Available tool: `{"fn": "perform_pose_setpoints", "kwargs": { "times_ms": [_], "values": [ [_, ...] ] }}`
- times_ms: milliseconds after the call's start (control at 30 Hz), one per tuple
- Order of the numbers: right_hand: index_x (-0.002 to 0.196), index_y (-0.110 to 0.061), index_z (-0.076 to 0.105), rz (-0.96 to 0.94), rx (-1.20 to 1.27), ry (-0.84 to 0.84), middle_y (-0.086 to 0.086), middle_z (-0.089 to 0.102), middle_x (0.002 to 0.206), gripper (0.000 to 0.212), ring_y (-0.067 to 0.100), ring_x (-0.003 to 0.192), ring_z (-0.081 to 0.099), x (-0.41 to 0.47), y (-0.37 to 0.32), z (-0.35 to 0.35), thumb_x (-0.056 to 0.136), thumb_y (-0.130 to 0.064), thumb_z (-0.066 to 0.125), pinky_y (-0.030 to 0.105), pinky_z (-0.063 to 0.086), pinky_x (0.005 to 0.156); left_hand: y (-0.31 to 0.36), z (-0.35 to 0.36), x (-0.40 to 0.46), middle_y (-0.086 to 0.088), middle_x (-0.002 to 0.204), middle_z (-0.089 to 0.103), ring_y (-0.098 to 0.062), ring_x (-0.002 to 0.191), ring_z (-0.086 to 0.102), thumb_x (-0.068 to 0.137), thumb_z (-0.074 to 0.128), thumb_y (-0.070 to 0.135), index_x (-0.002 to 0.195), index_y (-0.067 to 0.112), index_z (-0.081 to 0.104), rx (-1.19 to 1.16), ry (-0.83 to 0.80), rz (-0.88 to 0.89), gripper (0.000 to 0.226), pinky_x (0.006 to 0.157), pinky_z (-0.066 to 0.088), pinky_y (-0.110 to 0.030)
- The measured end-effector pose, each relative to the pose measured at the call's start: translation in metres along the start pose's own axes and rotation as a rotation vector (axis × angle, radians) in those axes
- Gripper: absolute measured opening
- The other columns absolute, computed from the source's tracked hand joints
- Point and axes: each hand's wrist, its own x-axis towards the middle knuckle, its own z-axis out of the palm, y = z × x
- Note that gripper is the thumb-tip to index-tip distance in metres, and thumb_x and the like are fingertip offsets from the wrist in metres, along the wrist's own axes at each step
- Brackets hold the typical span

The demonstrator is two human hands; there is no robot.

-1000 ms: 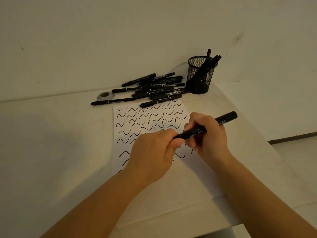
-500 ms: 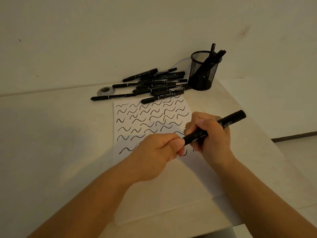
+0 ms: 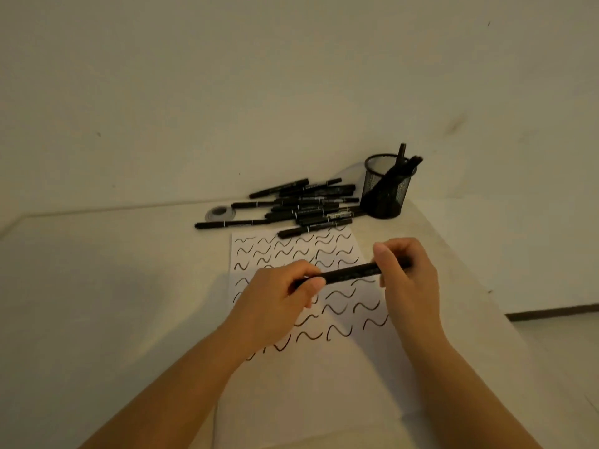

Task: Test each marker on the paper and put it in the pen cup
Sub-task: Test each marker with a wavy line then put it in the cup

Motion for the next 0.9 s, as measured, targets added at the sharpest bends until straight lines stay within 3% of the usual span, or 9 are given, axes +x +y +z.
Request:
{"fn": "perform_pose_setpoints", "kwargs": {
  "times_ms": [67, 133, 200, 267, 400, 500, 600, 767, 900],
  "values": [
    [0.080, -0.030, 0.055, -0.121, -0.249, 0.040, -0.015, 0.056, 0.081, 0.006, -0.001, 0.075, 0.051, 0.007, -0.001, -0.005, 0.086, -0.030, 0.052, 0.007, 0.038, 0.062, -0.001, -0.005, 0.008, 0.013, 0.061, 0.057, 0.001, 0.055, 0.052, 0.088, 0.041, 0.044, 0.085, 0.043, 0.052, 0.145, 0.037, 0.002, 0.011, 0.049, 0.041, -0.014],
    [0.088, -0.026, 0.063, -0.363, -0.559, -0.040, -0.014, 0.058, 0.087, 0.015, 0.007, 0.085, 0.047, 0.012, -0.007, -0.005, 0.084, -0.034, 0.051, 0.015, 0.034, 0.071, 0.000, -0.010, 0.017, 0.013, 0.065, 0.058, -0.002, 0.054, 0.051, 0.090, 0.039, 0.044, 0.084, 0.042, 0.049, 0.270, 0.060, -0.019, 0.012, 0.050, 0.035, -0.013],
    [0.092, -0.018, 0.070, -0.648, -0.790, -0.169, -0.005, 0.064, 0.086, 0.023, 0.016, 0.084, 0.051, 0.021, -0.011, -0.003, 0.081, -0.036, 0.058, 0.026, 0.040, 0.070, 0.003, -0.014, 0.028, 0.012, 0.069, 0.058, -0.002, 0.055, 0.051, 0.092, 0.038, 0.044, 0.087, 0.039, 0.050, 0.360, 0.090, -0.022, 0.014, 0.051, 0.035, -0.017],
    [0.094, -0.017, 0.070, -0.855, -0.910, -0.270, -0.001, 0.066, 0.086, 0.024, 0.021, 0.080, 0.057, 0.030, -0.018, 0.001, 0.078, -0.033, 0.065, 0.032, 0.047, 0.064, 0.009, -0.018, 0.041, 0.012, 0.073, 0.060, -0.004, 0.061, 0.053, 0.092, 0.036, 0.044, 0.093, 0.034, 0.053, 0.424, 0.126, 0.019, 0.020, 0.053, 0.038, -0.018],
    [0.095, -0.013, 0.069, -1.008, -0.928, -0.278, 0.002, 0.066, 0.083, 0.021, 0.023, 0.072, 0.058, 0.057, -0.030, 0.009, 0.077, -0.022, 0.071, 0.034, 0.047, 0.058, 0.023, -0.026, 0.061, 0.016, 0.076, 0.054, -0.002, 0.066, 0.048, 0.091, 0.039, 0.045, 0.099, 0.030, 0.057, 0.466, 0.232, 0.177, 0.025, 0.053, 0.028, -0.012],
    [0.092, -0.010, 0.069, -1.017, -0.906, -0.238, 0.005, 0.065, 0.080, 0.016, 0.025, 0.070, 0.057, 0.080, -0.041, 0.013, 0.077, -0.017, 0.071, 0.035, 0.046, 0.058, 0.029, -0.038, 0.074, 0.014, 0.080, 0.059, -0.002, 0.064, 0.048, 0.089, 0.039, 0.046, 0.104, 0.029, 0.058, 0.459, 0.312, 0.242, 0.029, 0.055, 0.032, -0.013],
    [0.095, -0.008, 0.068, -0.860, -0.842, -0.192, 0.006, 0.065, 0.084, 0.019, 0.026, 0.076, 0.058, 0.108, -0.053, 0.013, 0.076, -0.011, 0.071, 0.031, 0.044, 0.064, 0.024, -0.052, 0.091, 0.015, 0.080, 0.059, -0.005, 0.066, 0.053, 0.090, 0.034, 0.045, 0.107, 0.029, 0.054, 0.431, 0.363, 0.181, 0.031, 0.056, 0.042, -0.020],
    [0.108, -0.010, 0.060, -0.676, -0.716, -0.070, 0.003, 0.062, 0.099, 0.023, 0.020, 0.087, 0.058, 0.151, -0.066, 0.016, 0.086, -0.016, 0.061, 0.028, 0.041, 0.068, -0.012, -0.062, 0.131, 0.008, 0.099, 0.064, -0.013, 0.084, 0.059, 0.094, 0.044, 0.027, 0.109, 0.025, 0.055, 0.483, 0.263, -0.007, 0.019, 0.073, 0.050, -0.034],
    [0.108, -0.012, 0.055, -0.564, -0.689, -0.041, 0.001, 0.061, 0.104, 0.020, 0.019, 0.090, 0.059, 0.172, -0.056, 0.017, 0.089, -0.016, 0.056, 0.028, 0.042, 0.070, -0.050, -0.065, 0.158, 0.002, 0.104, 0.062, -0.015, 0.088, 0.056, 0.093, 0.045, 0.020, 0.111, 0.021, 0.055, 0.552, 0.179, -0.125, 0.021, 0.073, 0.045, -0.030]
  ]
}}
